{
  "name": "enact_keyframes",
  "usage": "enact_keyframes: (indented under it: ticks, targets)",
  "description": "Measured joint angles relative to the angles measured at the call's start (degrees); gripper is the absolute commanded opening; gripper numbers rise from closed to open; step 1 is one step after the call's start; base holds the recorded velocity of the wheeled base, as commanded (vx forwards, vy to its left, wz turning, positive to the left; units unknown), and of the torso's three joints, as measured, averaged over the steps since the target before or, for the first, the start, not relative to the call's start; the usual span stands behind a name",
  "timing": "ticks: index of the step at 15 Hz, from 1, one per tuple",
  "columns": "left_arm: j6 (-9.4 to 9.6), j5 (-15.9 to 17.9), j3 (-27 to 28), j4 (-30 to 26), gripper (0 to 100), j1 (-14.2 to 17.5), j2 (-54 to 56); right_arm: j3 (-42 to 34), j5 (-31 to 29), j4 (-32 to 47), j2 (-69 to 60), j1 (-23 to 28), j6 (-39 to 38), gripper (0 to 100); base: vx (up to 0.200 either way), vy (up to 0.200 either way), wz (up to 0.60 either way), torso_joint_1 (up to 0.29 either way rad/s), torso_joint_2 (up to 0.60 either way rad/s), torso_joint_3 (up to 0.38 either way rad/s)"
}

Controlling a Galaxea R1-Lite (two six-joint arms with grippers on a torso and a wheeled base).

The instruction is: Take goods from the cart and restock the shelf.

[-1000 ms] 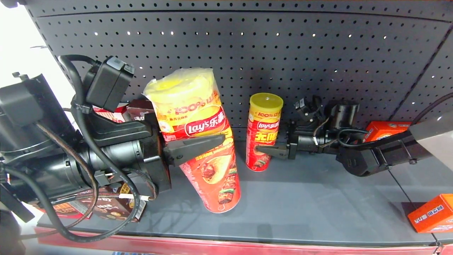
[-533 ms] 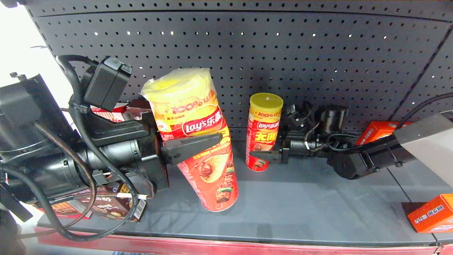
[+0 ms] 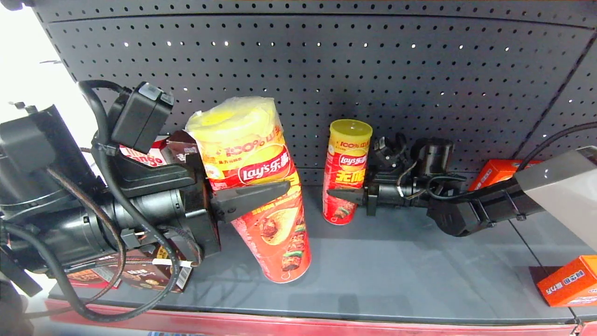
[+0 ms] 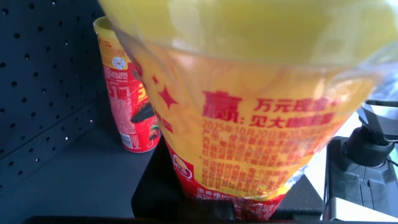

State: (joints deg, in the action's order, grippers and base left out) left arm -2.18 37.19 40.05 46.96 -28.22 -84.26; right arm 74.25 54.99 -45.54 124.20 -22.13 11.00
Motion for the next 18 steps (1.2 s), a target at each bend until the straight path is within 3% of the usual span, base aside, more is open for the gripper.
enact_keyframes:
  ticks: [8,13,18]
  targets:
    - [0.02,-0.2,-1.7,-0.1,0,0.0,1.3,-2.2,-3.8,0.2,-5.6,-1.3,-0.2,0,0.000,0.000,0.00,0.000,0.00,0.000]
    - [0.00,-0.2,-1.3,-0.2,0,0.4,1.5,-15.8,-10.0,-1.8,-15.5,-6.0,0.1,0,0.000,0.000,0.00,0.000,0.00,0.000]
    - [0.00,-0.1,-1.2,-0.2,0,1.0,1.5,-32.4,-15.5,-13.0,-22.0,-10.3,0.2,0,0.000,0.000,0.00,0.000,0.00,0.000]
